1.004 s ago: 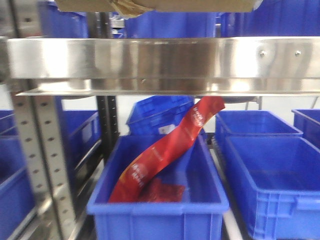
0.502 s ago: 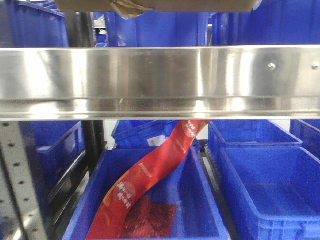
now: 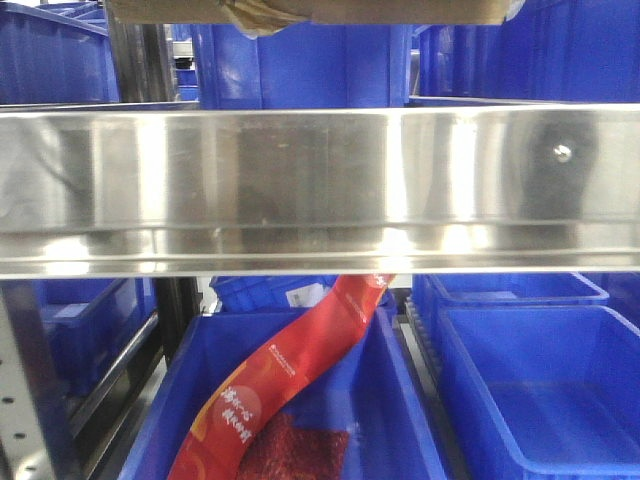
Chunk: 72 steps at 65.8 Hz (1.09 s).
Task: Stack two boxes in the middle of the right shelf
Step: 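Raise the held boxes above the middle shelf with both grippers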
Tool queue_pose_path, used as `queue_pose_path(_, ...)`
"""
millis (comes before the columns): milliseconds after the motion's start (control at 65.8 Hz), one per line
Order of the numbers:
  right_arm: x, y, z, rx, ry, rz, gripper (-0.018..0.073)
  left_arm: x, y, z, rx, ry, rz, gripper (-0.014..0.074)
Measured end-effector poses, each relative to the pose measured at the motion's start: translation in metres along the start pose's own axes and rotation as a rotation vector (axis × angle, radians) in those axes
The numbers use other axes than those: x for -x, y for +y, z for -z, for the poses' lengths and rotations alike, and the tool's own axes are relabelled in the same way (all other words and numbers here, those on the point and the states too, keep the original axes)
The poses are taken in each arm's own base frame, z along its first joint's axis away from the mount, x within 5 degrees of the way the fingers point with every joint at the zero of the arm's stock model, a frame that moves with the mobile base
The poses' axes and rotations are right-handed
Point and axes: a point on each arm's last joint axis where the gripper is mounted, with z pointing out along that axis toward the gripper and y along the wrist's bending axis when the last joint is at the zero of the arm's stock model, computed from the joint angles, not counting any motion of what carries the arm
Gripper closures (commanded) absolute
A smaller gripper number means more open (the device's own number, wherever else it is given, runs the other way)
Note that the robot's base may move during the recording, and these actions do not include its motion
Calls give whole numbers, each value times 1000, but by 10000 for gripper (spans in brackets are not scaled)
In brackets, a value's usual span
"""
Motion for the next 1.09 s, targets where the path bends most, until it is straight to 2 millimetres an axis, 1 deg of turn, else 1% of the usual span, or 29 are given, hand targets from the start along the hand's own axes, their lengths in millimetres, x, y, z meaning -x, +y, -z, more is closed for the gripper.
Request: queue_pose_path(1095,1,0,0,5,-6,0,721,0,0,0,1,-1,-1,708)
